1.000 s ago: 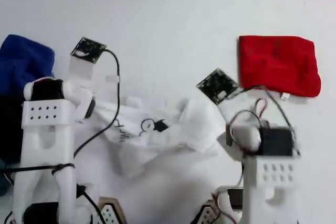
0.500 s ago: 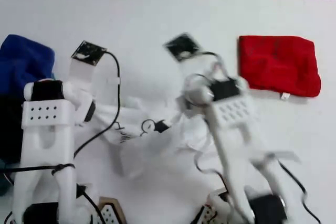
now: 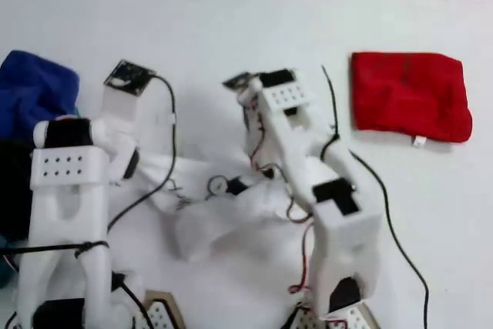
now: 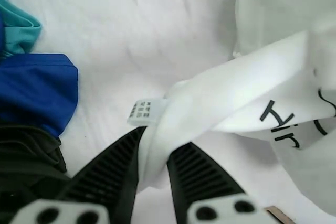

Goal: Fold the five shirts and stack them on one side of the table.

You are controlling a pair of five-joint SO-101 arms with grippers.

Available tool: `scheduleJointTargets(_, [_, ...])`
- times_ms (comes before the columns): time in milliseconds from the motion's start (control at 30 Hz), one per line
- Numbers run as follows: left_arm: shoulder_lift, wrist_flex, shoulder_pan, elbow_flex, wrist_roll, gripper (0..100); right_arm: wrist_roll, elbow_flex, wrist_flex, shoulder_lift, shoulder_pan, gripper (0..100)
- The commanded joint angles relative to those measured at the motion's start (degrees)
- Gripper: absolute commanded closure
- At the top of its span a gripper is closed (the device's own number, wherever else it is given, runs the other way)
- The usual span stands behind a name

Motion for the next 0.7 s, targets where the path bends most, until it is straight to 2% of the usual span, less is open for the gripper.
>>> scheduleJointTargets(0, [-1.3,-0.2,0.2,-0.8,-0.4,97,-0.2,-4.4,3.7,2.8,0.7,78.9])
scheduleJointTargets(67, [-1.3,-0.2,0.2,-0.8,-0.4,97,-0.5,-4.7,4.0,3.3,1.3,95.6])
scheduleJointTargets(100, [-1.3,-0.2,0.2,-0.8,-0.4,97,-0.5,-4.7,4.0,3.3,1.7,99.8])
scheduleJointTargets(133, [-1.3,-0.2,0.2,-0.8,-0.4,97,-0.5,-4.7,4.0,3.3,2.2,95.5])
scheduleJointTargets(200, [-1.3,-0.2,0.2,-0.7,-0.4,97,-0.5,-5.5,3.9,3.0,3.3,98.2])
scheduleJointTargets(433, [-1.1,1.5,0.3,-2.1,0.0,97,-0.1,-12.3,4.2,-6.9,10.4,97.8])
scheduleJointTargets(667, [-1.1,4.6,0.4,-19.7,-0.2,97,0.0,-17.7,4.4,-22.2,14.6,97.8])
